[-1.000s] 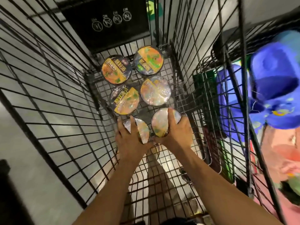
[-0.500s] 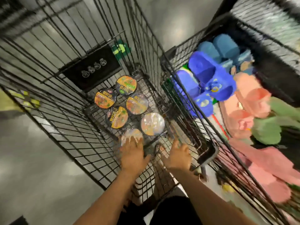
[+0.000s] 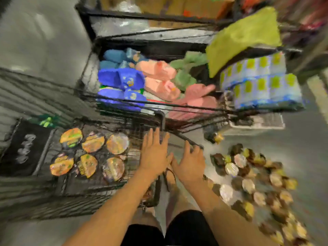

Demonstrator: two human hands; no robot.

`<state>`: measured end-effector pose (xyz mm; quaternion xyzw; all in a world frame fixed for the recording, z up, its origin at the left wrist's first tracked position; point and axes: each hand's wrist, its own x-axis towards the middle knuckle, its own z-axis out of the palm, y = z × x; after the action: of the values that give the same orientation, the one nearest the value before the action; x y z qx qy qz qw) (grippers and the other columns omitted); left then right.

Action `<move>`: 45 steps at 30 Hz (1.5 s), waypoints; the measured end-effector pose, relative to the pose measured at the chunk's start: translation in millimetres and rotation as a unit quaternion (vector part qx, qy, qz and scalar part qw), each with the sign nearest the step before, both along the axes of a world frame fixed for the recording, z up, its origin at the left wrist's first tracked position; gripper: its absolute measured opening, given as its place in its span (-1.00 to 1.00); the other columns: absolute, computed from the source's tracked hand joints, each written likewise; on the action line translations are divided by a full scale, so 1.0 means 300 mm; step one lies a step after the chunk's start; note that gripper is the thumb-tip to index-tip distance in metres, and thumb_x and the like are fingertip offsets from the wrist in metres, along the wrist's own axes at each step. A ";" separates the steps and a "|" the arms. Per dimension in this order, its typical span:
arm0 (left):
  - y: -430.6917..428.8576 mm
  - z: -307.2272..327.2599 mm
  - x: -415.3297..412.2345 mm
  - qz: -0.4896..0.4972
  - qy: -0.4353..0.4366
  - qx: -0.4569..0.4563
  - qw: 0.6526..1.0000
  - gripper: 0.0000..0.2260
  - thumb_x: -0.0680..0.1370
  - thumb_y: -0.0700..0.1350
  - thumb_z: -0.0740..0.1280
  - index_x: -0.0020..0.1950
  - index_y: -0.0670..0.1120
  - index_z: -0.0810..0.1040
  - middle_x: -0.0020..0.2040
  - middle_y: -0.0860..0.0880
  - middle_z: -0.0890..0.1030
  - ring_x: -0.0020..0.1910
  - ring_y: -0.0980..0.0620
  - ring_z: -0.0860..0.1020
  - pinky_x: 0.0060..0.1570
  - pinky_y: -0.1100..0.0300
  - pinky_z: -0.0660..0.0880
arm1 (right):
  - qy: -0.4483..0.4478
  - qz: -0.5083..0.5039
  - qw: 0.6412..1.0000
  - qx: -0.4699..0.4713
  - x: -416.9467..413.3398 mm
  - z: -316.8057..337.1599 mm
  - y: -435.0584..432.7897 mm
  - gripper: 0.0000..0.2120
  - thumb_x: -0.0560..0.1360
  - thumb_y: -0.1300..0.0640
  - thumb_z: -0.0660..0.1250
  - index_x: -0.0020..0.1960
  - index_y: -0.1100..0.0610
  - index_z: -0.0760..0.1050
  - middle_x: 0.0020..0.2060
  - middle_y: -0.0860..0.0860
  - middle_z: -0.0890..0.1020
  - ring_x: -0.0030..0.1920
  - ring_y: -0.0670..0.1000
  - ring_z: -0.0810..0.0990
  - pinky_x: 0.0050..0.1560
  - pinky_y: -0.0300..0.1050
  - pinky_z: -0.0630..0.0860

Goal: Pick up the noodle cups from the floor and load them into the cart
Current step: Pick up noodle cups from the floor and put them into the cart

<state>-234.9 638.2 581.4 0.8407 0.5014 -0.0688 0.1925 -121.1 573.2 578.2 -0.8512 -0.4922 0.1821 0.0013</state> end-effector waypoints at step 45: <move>-1.138 -0.379 1.661 -0.425 0.238 -0.080 0.870 -0.17 0.53 0.30 0.21 0.59 0.00 -0.17 0.56 -0.28 -0.14 0.54 -0.30 -0.07 0.47 -0.16 0.02 | 0.169 -0.528 0.797 -0.240 1.478 -0.254 -1.735 -0.06 0.43 -0.41 0.19 0.57 0.04 -0.14 0.43 0.22 0.21 0.45 0.23 0.19 0.36 0.09 0.26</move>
<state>263.4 296.9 467.8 0.9127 0.1190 -0.3814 0.0859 322.2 52.8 502.1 -0.9078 0.1010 0.4065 -0.0236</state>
